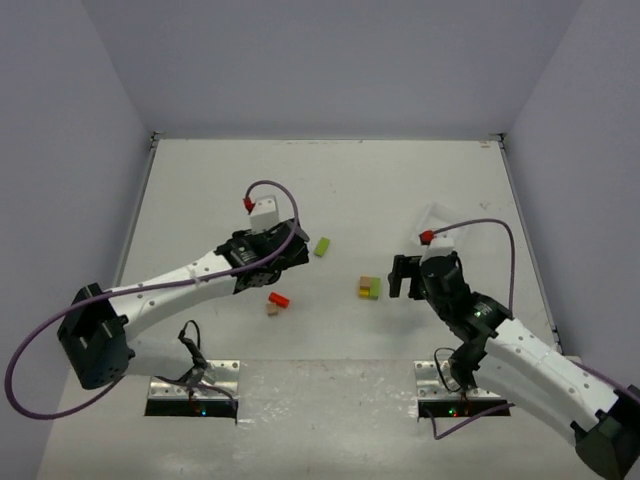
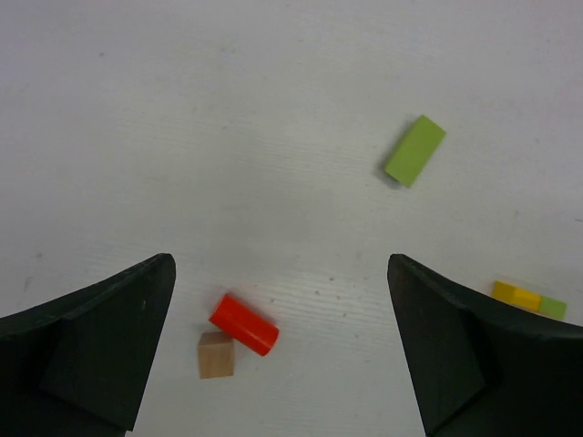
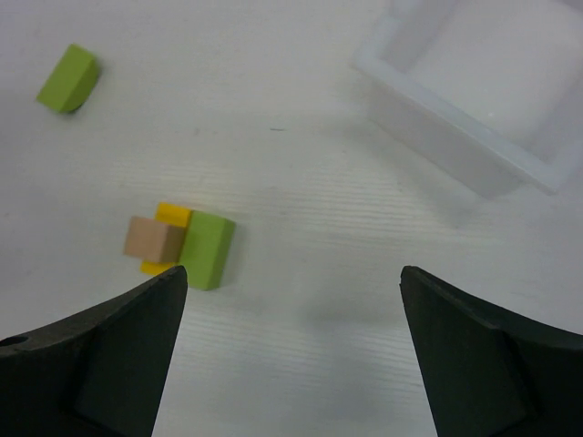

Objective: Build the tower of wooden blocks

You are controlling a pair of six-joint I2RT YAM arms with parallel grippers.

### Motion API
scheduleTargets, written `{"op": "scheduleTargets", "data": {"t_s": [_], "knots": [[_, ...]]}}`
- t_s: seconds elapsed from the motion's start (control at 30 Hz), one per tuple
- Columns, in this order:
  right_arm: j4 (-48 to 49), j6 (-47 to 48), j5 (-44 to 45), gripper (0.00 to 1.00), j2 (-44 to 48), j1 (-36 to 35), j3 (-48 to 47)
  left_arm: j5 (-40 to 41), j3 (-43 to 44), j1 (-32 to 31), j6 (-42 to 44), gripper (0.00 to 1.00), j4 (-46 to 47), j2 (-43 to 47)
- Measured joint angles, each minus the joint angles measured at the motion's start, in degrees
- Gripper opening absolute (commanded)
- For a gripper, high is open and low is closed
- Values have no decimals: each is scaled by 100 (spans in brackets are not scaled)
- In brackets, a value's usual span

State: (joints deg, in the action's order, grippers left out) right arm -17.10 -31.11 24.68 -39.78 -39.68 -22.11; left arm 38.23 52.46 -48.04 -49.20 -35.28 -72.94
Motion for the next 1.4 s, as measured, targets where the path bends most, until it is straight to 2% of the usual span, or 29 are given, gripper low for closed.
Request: {"op": "scheduleTargets", "data": {"t_s": [0.23,0.37,0.5,0.63,0.9,1.23,1.4], "knots": [[77,-128,888,99,-1868,-2268,-1238,37,-937,353,-624,100,-84,1105],[350,-235,973,99,-2970,-3146,-1874,-66,-1441,1085,-695,100,-29,1423],[912,-344,608,99,-4037,-3661,-2332,-316,-1820,2052,-599,100,127,1547],[1311,-386,146,99,-4972,-3807,-2741,-470,-1922,2492,-531,100,198,1639],[1704,-502,-296,97,-6427,-3821,-3656,-434,-1927,2676,-529,100,172,1884],[1793,-545,-132,85,-7171,-3843,-4225,-376,-1927,2676,-530,100,45,2055],[1792,-562,32,84,-7352,-3843,-4371,-373,-1927,2676,-528,100,28,2080]]}}
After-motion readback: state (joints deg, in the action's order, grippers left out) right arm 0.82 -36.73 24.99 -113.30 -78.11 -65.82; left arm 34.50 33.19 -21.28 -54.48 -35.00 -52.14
